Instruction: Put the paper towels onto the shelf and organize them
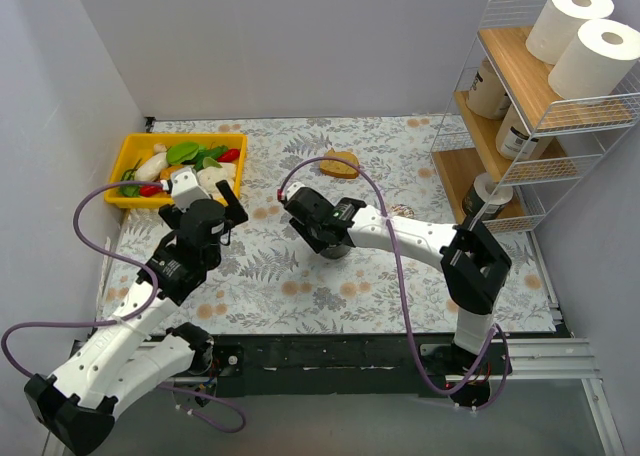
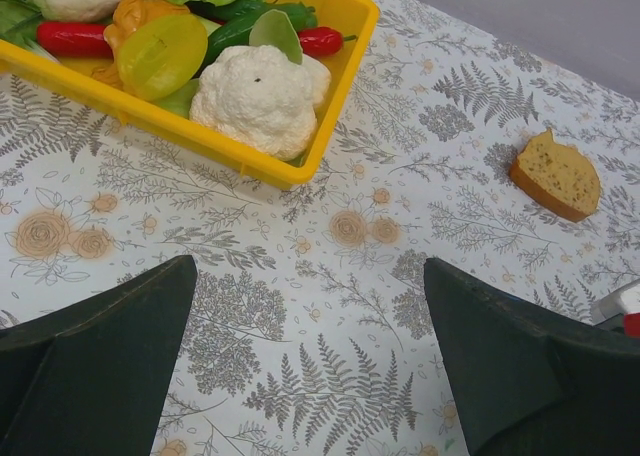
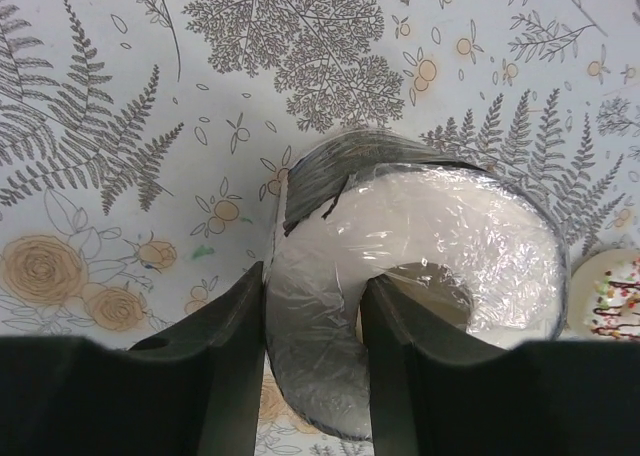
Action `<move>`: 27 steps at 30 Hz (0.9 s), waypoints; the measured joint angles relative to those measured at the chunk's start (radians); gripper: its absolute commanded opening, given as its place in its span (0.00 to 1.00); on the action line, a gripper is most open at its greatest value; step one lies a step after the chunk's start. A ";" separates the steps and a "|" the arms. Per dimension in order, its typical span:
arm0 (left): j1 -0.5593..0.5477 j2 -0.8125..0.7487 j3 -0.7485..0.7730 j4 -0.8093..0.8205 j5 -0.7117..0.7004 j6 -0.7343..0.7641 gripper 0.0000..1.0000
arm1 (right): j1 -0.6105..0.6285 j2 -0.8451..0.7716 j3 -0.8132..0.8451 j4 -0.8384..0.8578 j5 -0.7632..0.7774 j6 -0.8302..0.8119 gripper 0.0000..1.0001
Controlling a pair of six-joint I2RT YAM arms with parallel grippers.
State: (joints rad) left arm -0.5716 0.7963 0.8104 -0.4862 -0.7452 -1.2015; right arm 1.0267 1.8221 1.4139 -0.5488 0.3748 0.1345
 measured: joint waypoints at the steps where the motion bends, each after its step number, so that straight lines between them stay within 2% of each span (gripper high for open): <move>1: 0.000 -0.004 0.000 0.000 0.000 0.000 0.98 | 0.002 -0.001 0.000 -0.002 0.008 -0.021 0.31; 9: 0.000 -0.027 0.000 0.000 0.000 -0.001 0.98 | -0.044 -0.116 -0.005 0.033 0.066 -0.308 0.30; 13: 0.000 -0.037 0.000 0.000 0.001 -0.002 0.98 | -0.194 -0.179 -0.002 0.111 0.090 -0.435 0.32; 20: 0.000 -0.041 0.000 0.000 0.002 -0.003 0.98 | -0.483 -0.179 -0.050 0.253 0.138 -0.633 0.32; 27: 0.000 -0.042 -0.002 0.000 0.006 -0.003 0.98 | -0.612 -0.107 -0.085 0.322 0.128 -0.739 0.35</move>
State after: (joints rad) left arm -0.5716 0.7540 0.8082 -0.4858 -0.7395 -1.2045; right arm 0.4152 1.7153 1.3285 -0.2268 0.5026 -0.6044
